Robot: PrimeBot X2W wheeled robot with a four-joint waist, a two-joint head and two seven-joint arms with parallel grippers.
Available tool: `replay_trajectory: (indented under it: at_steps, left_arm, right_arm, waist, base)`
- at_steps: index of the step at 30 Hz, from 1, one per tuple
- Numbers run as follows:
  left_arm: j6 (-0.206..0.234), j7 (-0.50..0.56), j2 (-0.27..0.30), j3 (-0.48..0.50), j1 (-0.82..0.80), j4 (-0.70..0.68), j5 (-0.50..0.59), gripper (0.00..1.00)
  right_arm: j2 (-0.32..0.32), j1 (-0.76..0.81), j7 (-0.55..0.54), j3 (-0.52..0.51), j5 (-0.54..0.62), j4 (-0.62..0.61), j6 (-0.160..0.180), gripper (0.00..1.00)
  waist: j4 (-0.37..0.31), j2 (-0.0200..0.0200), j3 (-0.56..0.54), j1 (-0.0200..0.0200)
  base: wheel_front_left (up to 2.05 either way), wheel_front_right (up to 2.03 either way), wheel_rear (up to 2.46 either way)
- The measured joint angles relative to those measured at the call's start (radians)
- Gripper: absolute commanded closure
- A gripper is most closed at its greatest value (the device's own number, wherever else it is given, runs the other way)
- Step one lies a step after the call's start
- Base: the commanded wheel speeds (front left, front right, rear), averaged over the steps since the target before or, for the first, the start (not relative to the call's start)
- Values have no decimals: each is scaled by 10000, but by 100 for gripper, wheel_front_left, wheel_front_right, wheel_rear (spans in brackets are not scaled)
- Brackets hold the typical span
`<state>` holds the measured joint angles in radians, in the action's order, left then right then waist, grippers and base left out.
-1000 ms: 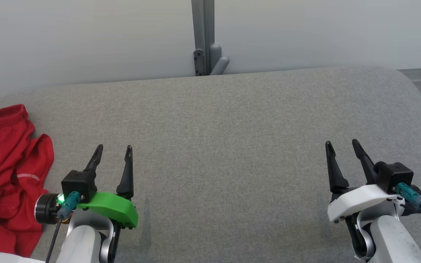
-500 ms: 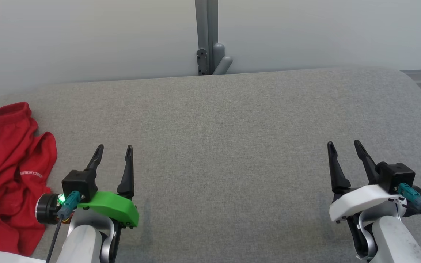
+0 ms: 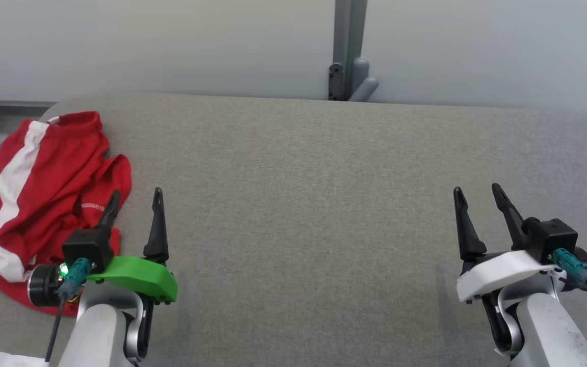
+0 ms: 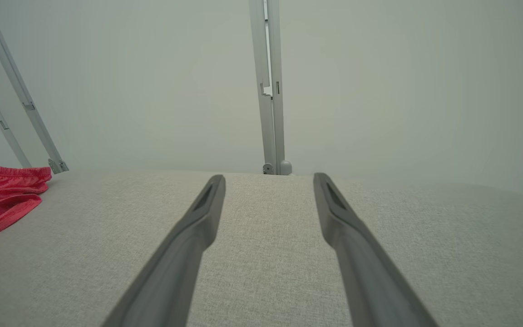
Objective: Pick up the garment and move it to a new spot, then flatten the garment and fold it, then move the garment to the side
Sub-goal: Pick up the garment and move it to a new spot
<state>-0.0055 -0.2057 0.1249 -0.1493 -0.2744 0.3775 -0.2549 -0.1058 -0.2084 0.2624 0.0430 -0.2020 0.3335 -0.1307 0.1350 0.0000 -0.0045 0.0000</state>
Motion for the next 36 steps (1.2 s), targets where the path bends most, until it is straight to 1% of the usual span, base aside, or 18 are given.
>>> replay_trajectory:
  at_steps: [12,21,26,36]
  left_arm:
    - [330,-82,303,464,44,-276,-274,0]
    - [410,-81,401,541,150,-428,-506,0]
    - [437,-81,403,500,148,-433,-512,0]
    - [462,-81,428,401,100,-439,-543,0]
  right_arm:
    - [134,-32,-201,222,123,-412,0,0]
    - [188,-34,-234,265,207,-483,0,0]
    - [226,-33,-234,265,224,-499,0,0]
    - [215,-21,-276,224,224,-546,0,0]
  waist:
    - [1991,0,68,0]
    - [3331,0,101,0]
    - [3615,0,116,0]
    - [3600,0,117,0]
  base:
    - [0,0,0]
    - [0,0,0]
    - [0,0,0]
    - [0,0,0]
